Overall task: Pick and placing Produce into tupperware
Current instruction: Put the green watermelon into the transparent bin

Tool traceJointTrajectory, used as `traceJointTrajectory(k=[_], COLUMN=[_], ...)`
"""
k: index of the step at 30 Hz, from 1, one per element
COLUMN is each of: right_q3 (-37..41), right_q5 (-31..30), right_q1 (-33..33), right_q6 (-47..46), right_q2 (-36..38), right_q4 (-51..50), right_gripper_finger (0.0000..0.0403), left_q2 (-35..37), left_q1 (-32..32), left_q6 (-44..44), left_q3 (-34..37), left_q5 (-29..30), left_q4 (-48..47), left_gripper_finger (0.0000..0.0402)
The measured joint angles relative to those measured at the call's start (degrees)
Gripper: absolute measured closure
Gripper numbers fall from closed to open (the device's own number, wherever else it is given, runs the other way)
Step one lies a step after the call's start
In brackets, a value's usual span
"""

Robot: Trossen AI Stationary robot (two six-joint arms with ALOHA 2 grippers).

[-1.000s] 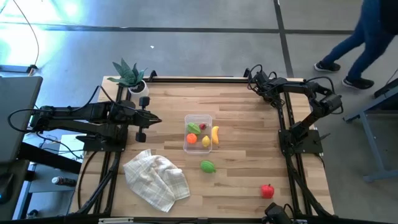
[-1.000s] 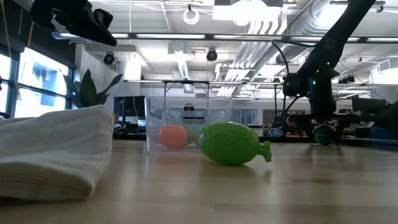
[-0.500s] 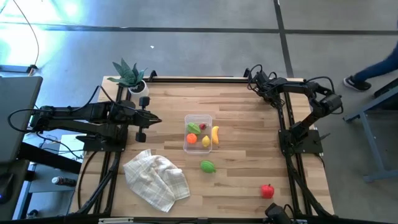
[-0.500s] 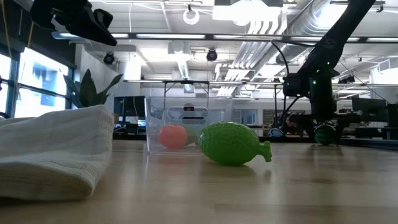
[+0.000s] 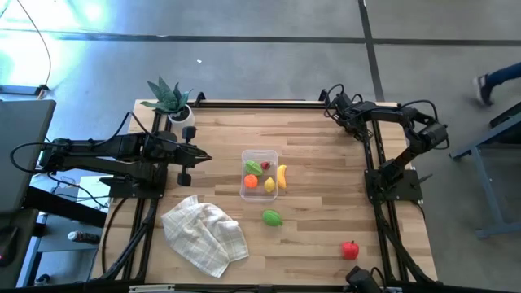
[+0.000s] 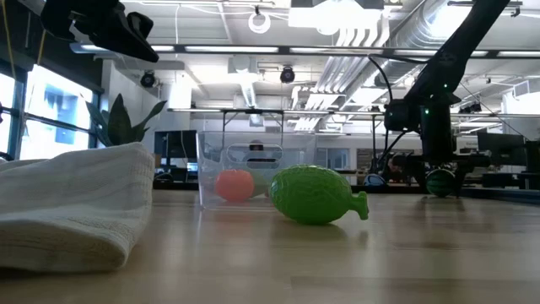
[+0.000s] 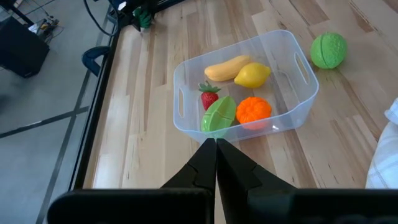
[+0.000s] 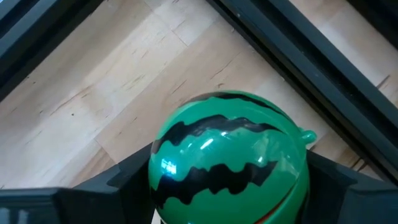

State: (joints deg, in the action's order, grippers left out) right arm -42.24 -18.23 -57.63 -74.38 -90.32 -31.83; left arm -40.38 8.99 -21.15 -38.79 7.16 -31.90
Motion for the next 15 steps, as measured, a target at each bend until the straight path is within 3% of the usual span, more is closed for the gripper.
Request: traceJointTrajectory(k=[15], right_q3=[0.0], right_q5=[0.7], right_q1=[5.7], right_q6=[2.9], right_q2=[0.0], right_q4=[1.9], right_gripper_finger=[0.0132], left_q2=[0.0], left_q1=[0.0], left_q6=[0.0], left_q3=[0.0], left_q5=[0.0], left_q4=[0.0], left_gripper_finger=[0.0399])
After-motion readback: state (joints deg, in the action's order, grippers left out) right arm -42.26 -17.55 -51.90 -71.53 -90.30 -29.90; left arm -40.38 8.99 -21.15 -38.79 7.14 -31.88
